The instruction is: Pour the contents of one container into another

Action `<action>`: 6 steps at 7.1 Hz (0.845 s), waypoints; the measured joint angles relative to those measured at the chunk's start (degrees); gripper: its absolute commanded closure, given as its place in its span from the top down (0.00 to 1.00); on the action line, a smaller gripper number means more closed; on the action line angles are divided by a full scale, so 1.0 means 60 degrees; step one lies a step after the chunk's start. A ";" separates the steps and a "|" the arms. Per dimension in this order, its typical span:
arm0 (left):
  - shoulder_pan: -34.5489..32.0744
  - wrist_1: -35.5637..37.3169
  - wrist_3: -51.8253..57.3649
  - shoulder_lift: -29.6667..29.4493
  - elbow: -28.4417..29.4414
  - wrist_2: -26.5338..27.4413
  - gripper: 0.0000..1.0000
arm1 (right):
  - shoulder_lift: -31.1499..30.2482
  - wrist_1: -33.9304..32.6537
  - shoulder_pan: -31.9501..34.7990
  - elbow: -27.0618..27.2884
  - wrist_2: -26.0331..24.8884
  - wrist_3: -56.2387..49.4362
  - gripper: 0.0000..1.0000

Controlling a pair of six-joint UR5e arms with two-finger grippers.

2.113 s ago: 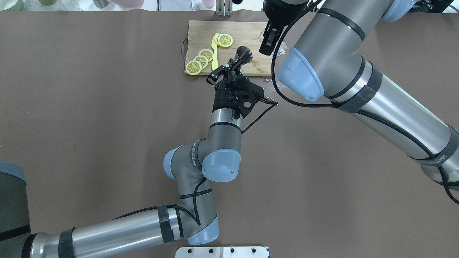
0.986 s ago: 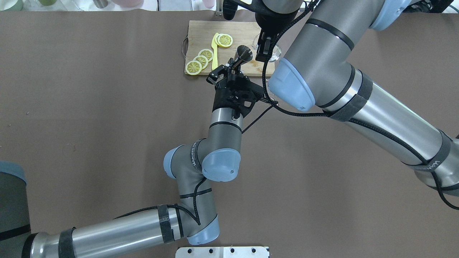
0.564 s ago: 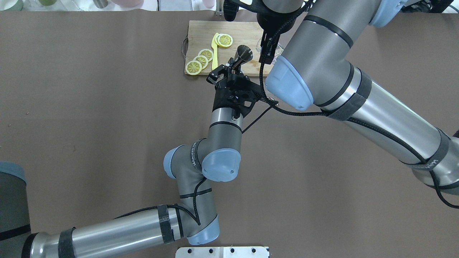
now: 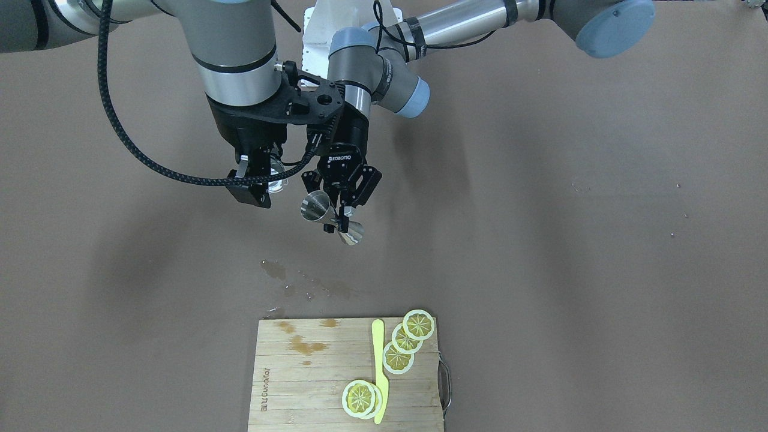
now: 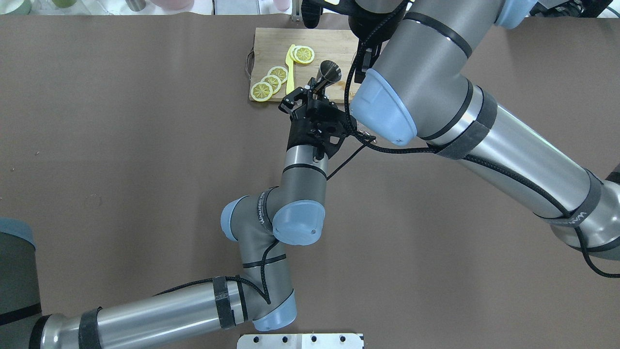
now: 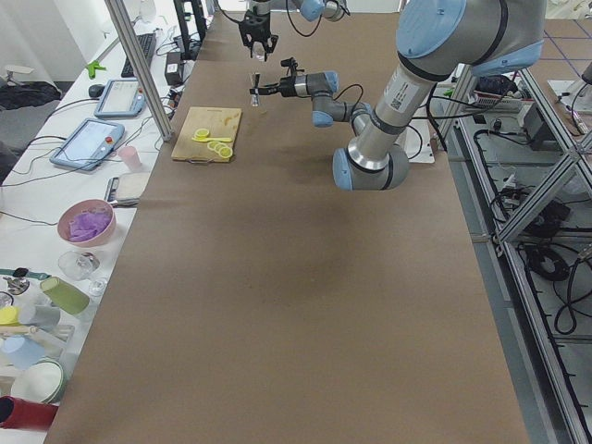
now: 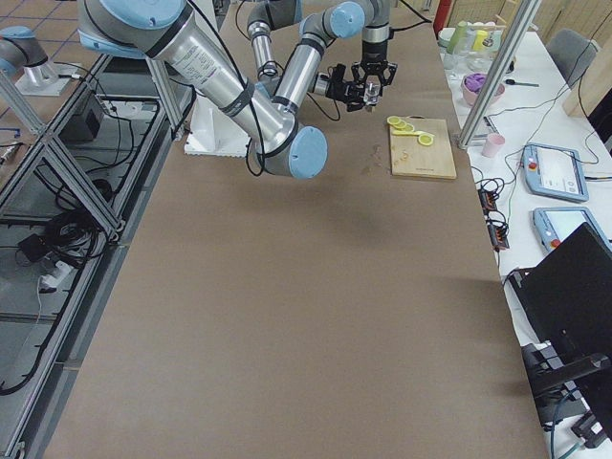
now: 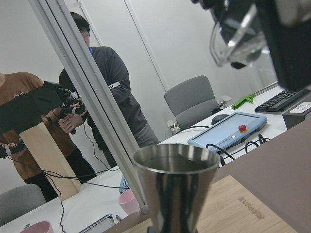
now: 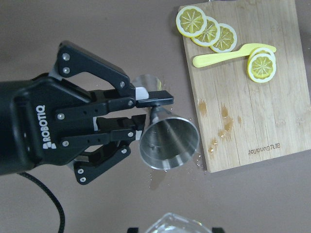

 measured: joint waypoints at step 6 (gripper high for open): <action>-0.0015 0.0006 0.0002 0.0000 0.0000 0.0000 0.00 | 0.0526 -0.0245 -0.0072 -0.0619 -0.0183 -0.0066 0.00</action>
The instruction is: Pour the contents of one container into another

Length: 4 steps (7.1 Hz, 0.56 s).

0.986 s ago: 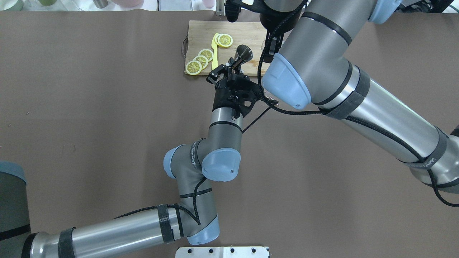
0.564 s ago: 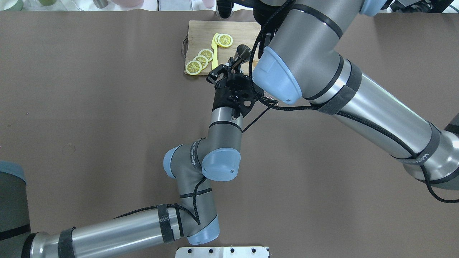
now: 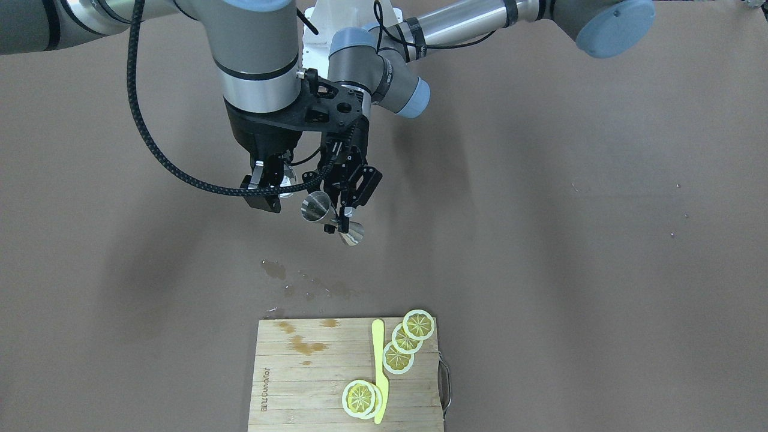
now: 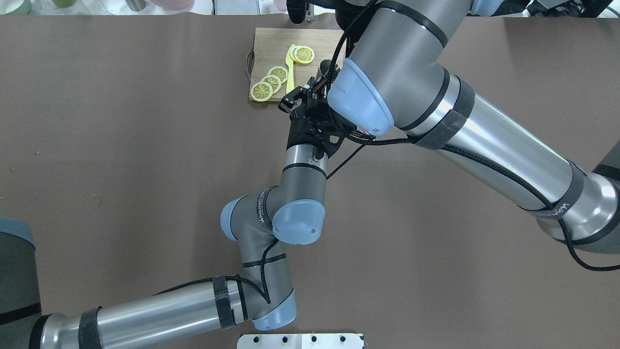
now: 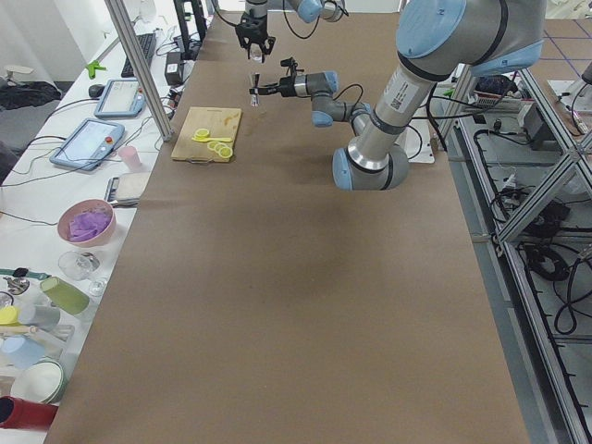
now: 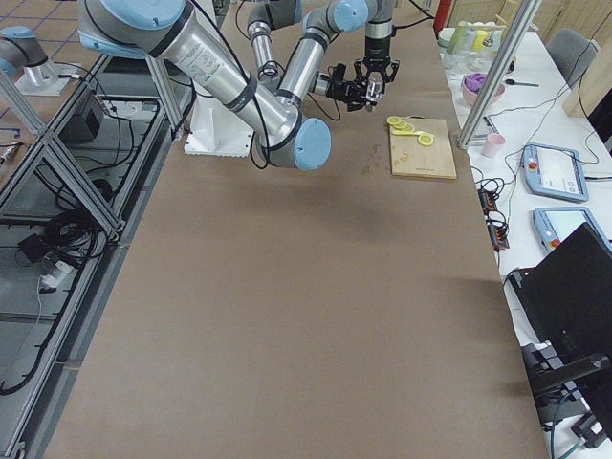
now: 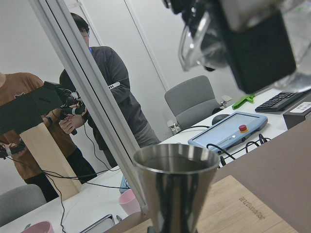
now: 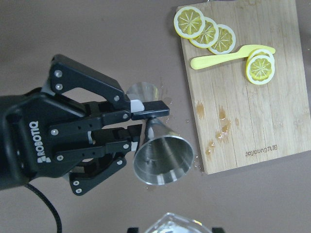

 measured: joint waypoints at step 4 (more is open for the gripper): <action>0.0021 0.0067 0.0000 -0.0116 0.0029 0.0000 0.00 | 0.0264 -0.0158 -0.0021 -0.0350 -0.0128 -0.0124 0.00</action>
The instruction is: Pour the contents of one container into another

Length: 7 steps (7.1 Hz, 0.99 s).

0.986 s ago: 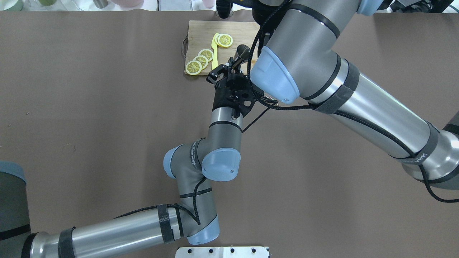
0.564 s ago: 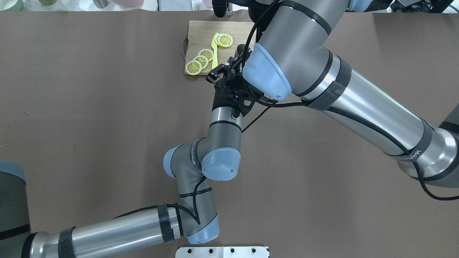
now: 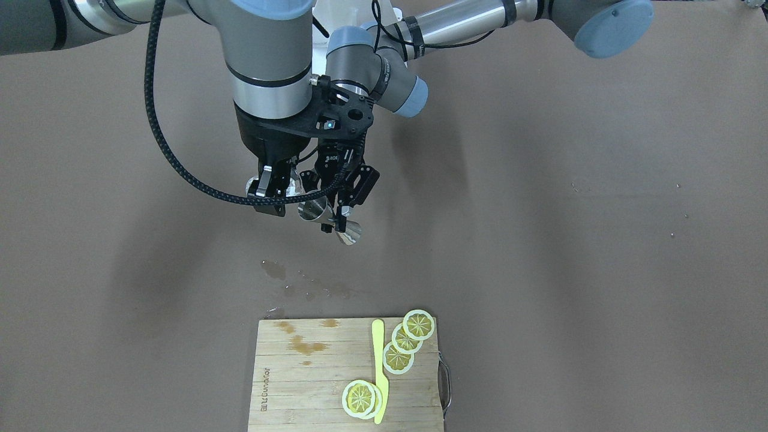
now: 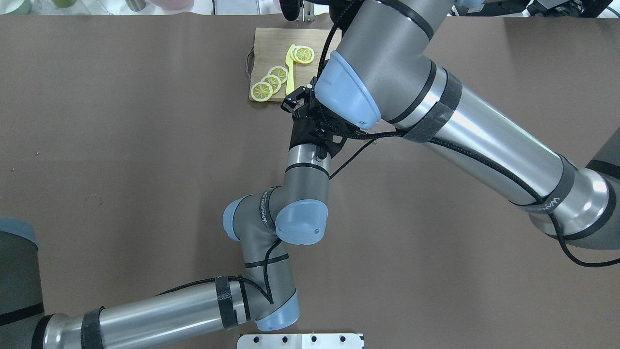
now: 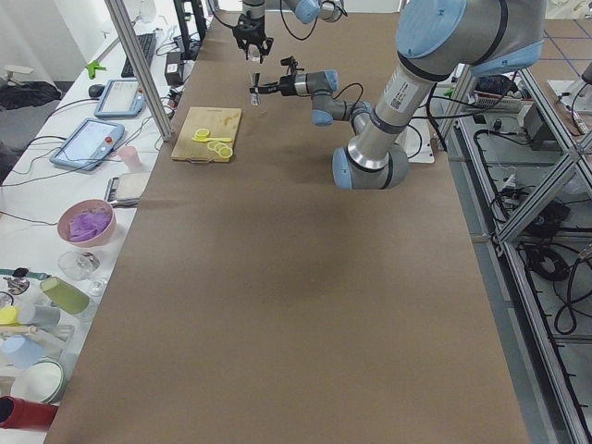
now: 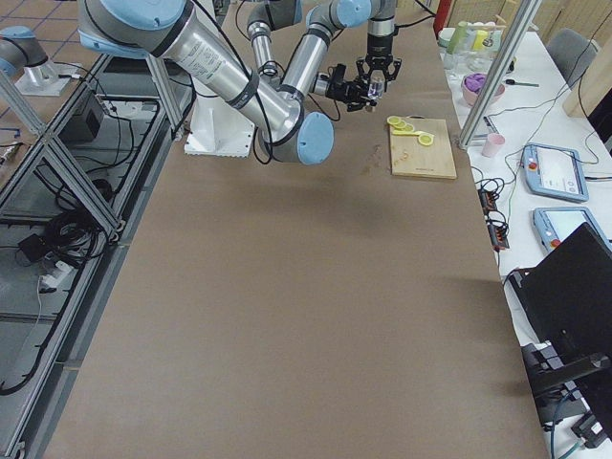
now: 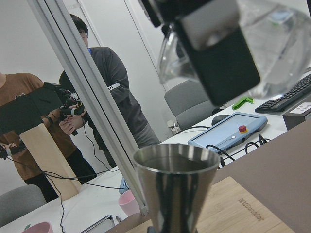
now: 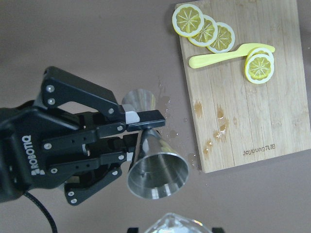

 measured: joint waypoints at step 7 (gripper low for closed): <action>0.0006 0.0018 0.0000 -0.0147 0.0063 0.0002 0.00 | 0.0235 -0.0578 -0.0043 -0.0085 -0.0394 -0.0308 0.00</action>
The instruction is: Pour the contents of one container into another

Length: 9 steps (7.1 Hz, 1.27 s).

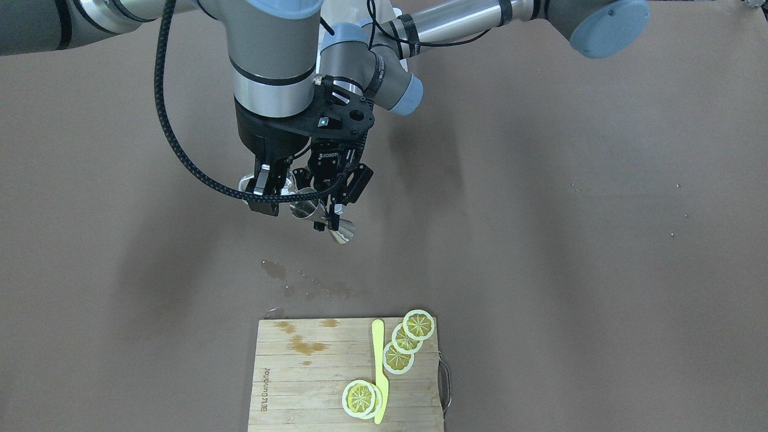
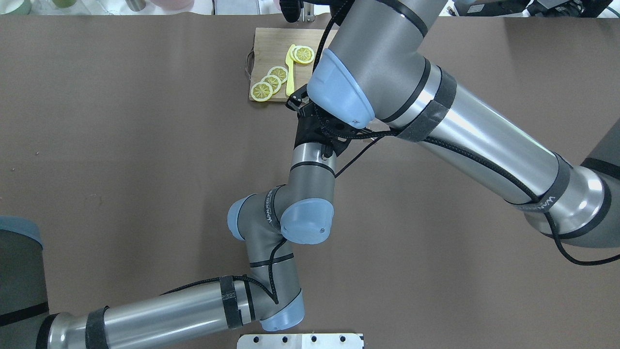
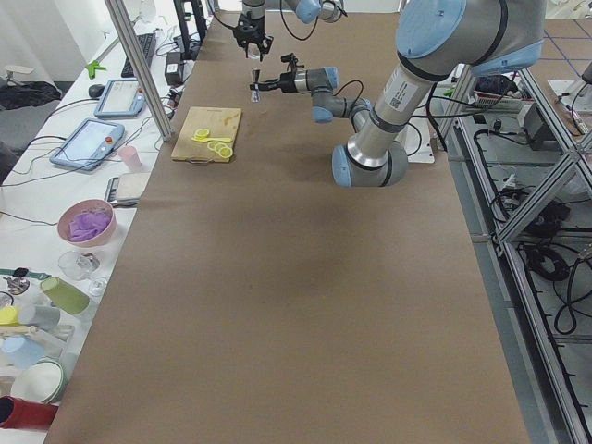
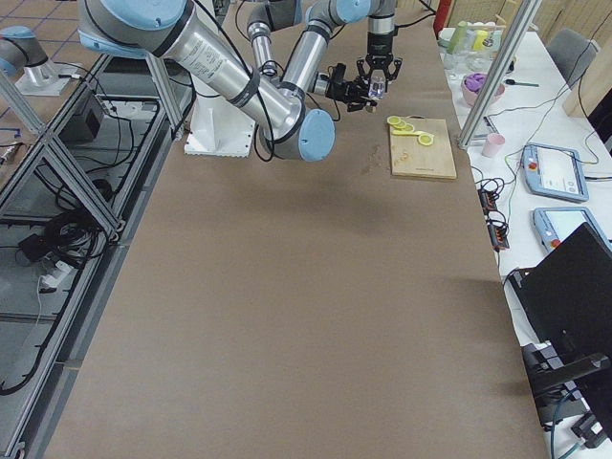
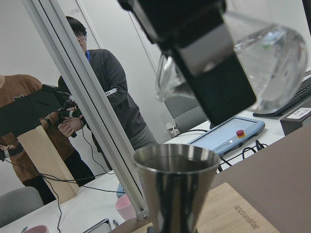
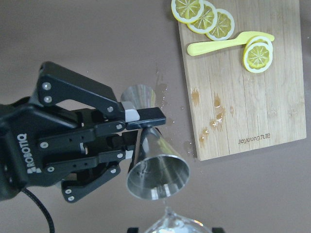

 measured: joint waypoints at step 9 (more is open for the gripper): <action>0.0014 0.0000 0.0000 -0.0058 0.0010 0.0013 0.00 | 0.0147 -0.0032 -0.0168 0.0020 -0.0101 -0.0110 0.00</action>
